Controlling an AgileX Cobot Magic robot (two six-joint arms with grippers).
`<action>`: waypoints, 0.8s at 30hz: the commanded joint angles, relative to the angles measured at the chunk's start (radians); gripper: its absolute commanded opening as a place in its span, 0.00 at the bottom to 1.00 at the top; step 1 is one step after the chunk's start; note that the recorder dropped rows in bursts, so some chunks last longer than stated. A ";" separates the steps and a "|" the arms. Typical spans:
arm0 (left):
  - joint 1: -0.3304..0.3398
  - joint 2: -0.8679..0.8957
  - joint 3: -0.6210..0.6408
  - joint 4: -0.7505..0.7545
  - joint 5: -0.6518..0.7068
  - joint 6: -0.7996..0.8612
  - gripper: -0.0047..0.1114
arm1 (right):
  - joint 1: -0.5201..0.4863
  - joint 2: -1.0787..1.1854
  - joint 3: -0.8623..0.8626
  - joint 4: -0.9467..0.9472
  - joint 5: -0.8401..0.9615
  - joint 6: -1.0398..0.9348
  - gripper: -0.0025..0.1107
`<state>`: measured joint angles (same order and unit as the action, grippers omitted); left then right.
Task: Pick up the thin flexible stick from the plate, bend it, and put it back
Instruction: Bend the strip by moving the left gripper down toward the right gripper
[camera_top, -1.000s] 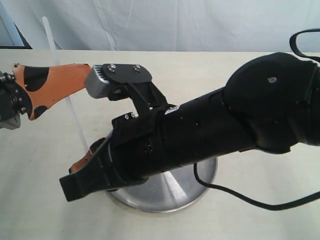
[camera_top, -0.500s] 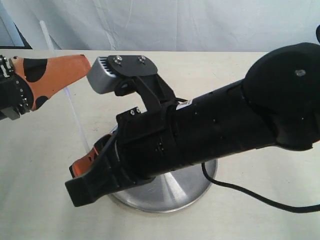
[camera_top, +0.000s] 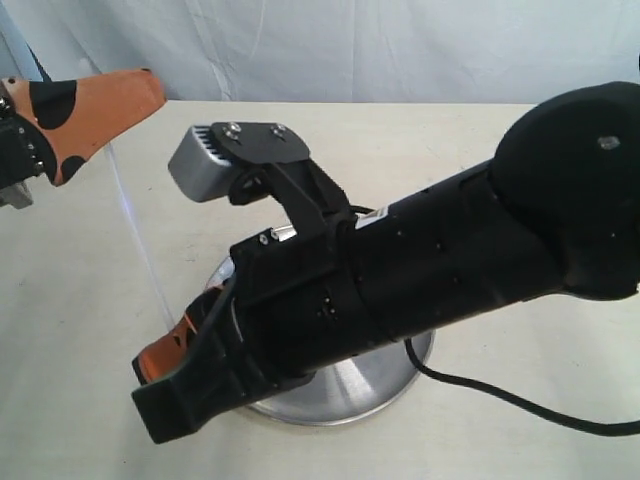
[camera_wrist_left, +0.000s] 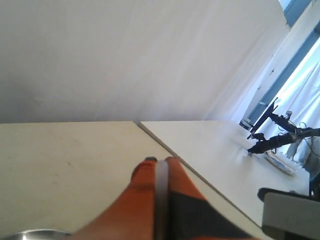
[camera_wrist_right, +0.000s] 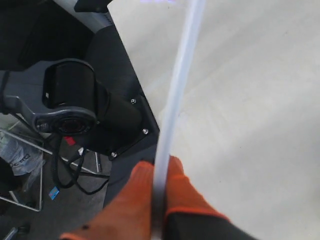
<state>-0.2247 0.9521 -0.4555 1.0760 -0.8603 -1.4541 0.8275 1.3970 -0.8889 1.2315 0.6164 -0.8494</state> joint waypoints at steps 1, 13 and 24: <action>-0.008 0.002 -0.032 0.129 0.028 0.030 0.04 | 0.000 -0.077 -0.004 0.000 -0.033 -0.009 0.01; -0.206 0.002 -0.140 0.165 0.027 0.042 0.04 | 0.000 -0.177 -0.004 -0.437 -0.143 0.408 0.01; -0.209 0.017 -0.152 0.405 0.175 -0.069 0.04 | 0.001 -0.202 -0.004 -0.477 -0.083 0.503 0.01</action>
<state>-0.4207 0.9527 -0.6079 1.3409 -0.6899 -1.4424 0.8360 1.2213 -0.8810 0.7328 0.5905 -0.3483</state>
